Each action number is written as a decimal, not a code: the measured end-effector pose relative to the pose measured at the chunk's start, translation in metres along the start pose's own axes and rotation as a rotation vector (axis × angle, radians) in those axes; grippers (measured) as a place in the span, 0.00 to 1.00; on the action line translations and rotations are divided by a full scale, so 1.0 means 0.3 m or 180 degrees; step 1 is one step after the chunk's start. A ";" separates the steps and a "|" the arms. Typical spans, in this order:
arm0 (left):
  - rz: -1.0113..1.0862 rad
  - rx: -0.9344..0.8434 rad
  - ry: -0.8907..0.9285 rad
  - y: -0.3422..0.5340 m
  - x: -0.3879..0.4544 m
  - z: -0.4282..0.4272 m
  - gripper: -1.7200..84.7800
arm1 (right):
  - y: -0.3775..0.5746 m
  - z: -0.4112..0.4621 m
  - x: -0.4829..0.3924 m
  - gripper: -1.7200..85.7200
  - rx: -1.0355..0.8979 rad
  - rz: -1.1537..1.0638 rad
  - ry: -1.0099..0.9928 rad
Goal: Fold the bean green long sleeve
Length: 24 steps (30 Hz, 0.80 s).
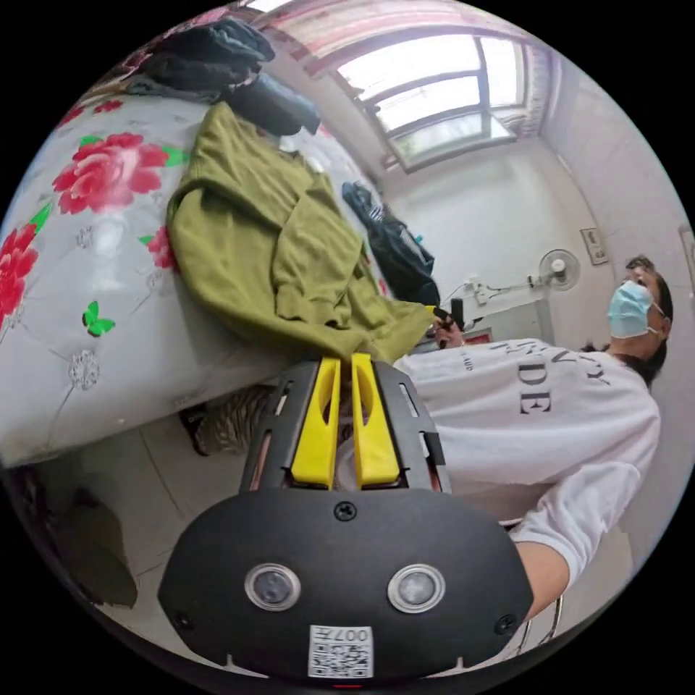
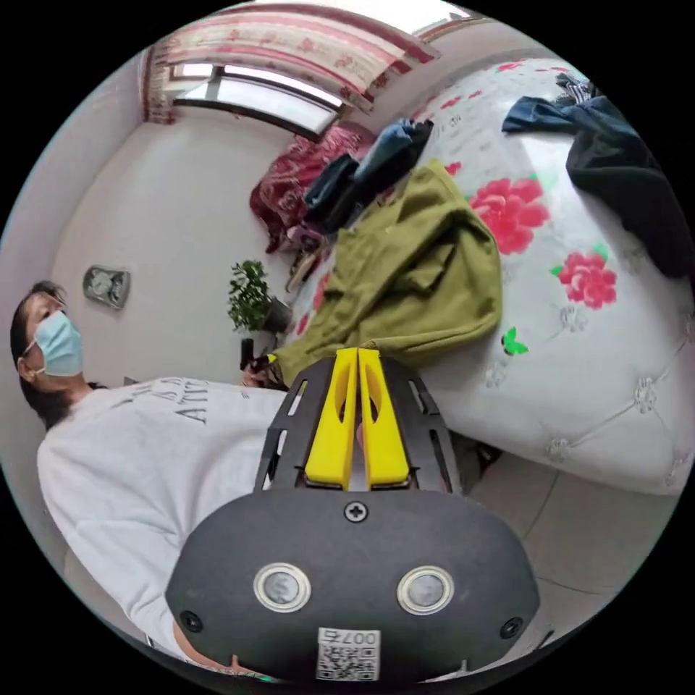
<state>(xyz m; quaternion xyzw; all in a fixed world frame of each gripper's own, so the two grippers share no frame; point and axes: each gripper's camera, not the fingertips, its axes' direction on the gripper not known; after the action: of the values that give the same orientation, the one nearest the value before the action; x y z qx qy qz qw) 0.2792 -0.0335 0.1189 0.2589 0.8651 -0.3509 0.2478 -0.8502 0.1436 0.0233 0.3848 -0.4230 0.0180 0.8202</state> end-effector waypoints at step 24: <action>-0.1088 0.1347 -0.1815 -0.680 -0.313 -0.084 0.17 | -0.757 0.253 0.193 0.11 0.0256 0.0363 0.1822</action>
<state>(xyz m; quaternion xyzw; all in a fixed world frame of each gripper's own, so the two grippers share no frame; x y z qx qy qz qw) 0.2159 -0.1671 0.2896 0.0486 0.7007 -0.6155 0.3574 -0.7840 -0.0823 -0.0494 0.3719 -0.1943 0.1886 0.8879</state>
